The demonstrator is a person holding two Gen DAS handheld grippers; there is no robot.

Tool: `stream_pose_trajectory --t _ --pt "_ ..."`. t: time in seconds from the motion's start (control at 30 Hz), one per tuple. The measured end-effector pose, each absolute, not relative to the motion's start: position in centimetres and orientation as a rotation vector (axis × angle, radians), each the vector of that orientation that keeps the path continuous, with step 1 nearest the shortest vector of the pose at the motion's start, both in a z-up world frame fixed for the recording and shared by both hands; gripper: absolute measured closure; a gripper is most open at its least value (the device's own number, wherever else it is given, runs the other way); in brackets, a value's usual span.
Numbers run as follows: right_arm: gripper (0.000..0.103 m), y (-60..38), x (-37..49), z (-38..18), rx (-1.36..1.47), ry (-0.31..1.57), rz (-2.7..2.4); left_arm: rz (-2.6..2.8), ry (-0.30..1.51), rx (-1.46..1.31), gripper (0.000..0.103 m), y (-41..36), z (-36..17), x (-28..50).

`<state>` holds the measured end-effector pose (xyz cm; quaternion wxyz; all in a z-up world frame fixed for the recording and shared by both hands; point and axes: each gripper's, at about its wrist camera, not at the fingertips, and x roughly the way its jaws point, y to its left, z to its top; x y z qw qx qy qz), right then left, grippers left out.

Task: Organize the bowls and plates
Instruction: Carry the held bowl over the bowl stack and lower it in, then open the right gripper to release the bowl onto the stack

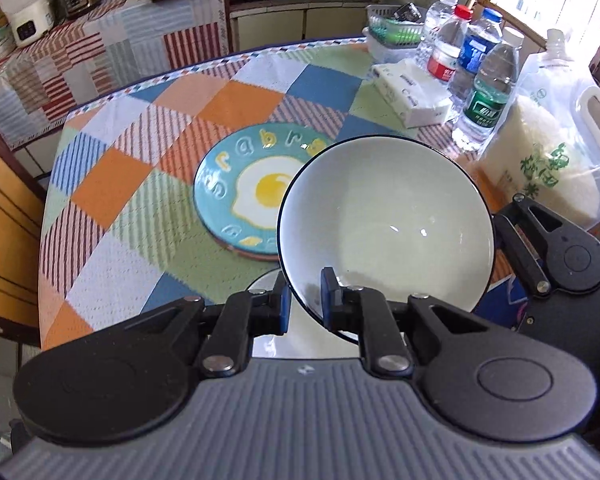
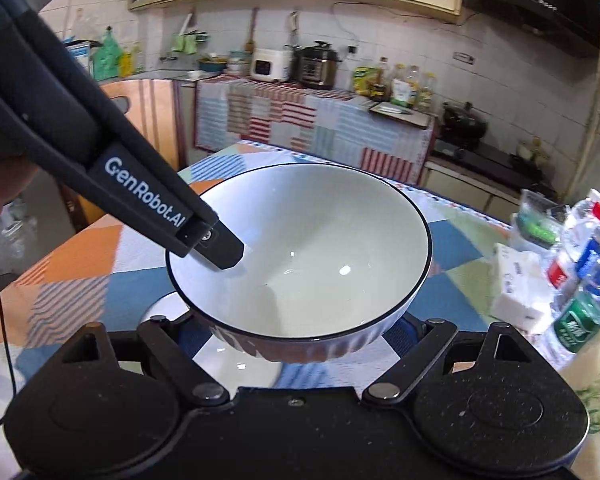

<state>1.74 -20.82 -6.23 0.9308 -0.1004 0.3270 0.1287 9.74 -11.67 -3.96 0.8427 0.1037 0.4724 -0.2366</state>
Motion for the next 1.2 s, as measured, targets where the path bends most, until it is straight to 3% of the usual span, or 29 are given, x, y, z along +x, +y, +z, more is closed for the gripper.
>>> stream_pose_trajectory --t 0.7,1.2 --pt "0.012 -19.3 2.9 -10.8 -0.088 0.864 0.443 -0.38 1.193 0.215 0.09 -9.2 -9.9 10.7" --pt "0.004 -18.8 2.5 -11.5 -0.175 0.851 0.427 -0.327 1.161 0.239 0.088 -9.3 -11.5 10.7"
